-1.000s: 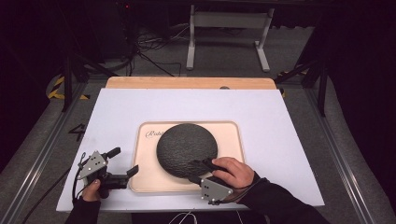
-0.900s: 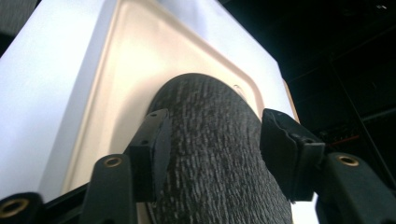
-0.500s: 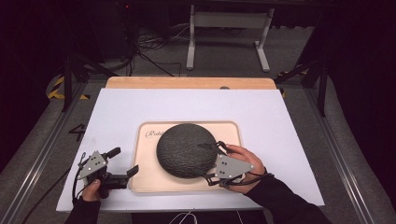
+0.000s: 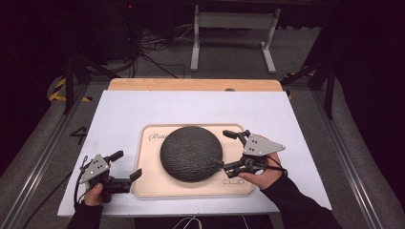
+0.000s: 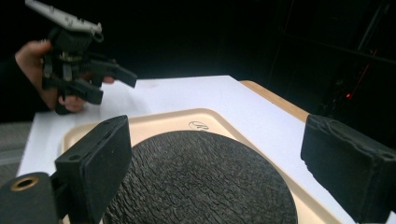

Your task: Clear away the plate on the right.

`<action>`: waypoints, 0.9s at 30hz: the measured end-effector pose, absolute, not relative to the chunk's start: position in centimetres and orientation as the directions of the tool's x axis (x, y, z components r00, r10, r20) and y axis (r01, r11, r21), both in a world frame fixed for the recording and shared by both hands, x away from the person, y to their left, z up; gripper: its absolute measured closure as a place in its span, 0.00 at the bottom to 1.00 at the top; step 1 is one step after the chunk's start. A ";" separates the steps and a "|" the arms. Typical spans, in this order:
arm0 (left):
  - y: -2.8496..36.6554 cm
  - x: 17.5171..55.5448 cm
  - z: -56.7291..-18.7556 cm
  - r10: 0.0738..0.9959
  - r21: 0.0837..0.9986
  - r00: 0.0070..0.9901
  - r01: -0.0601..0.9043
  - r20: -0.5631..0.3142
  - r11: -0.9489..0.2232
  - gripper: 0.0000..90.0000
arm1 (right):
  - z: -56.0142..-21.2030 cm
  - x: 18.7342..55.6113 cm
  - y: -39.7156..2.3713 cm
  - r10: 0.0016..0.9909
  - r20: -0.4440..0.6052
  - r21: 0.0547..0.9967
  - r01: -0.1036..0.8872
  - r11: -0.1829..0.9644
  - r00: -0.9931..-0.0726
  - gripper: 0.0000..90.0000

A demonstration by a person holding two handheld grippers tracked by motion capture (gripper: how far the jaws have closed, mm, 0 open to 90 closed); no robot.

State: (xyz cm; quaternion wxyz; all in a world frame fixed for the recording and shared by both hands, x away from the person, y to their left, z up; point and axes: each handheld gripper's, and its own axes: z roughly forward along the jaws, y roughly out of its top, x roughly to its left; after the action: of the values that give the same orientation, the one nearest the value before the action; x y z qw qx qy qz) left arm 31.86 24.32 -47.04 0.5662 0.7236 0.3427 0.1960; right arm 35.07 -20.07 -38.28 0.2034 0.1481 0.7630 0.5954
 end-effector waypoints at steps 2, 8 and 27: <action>24.3 31.8 -47.0 0.718 0.953 0.688 0.276 -0.106 -0.123 0.01 | -38.2 35.2 -20.4 0.480 -0.128 0.971 -0.011 0.240 -0.868 0.09; 24.3 31.9 -47.0 0.719 0.954 0.688 0.274 -0.104 -0.124 0.01 | -38.1 35.8 -22.5 0.549 -0.126 0.970 0.014 0.244 -0.826 0.05; 24.3 31.9 -47.0 0.720 0.954 0.686 0.274 -0.104 -0.123 0.01 | -39.5 36.5 -28.7 0.665 -0.069 0.972 0.100 0.214 -0.744 0.04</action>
State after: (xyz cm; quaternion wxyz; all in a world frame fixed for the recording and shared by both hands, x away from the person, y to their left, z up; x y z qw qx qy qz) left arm 31.86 24.32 -47.04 0.5659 0.7231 0.3437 0.1967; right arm 36.50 -28.72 -39.48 0.2470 0.2589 0.7388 0.5711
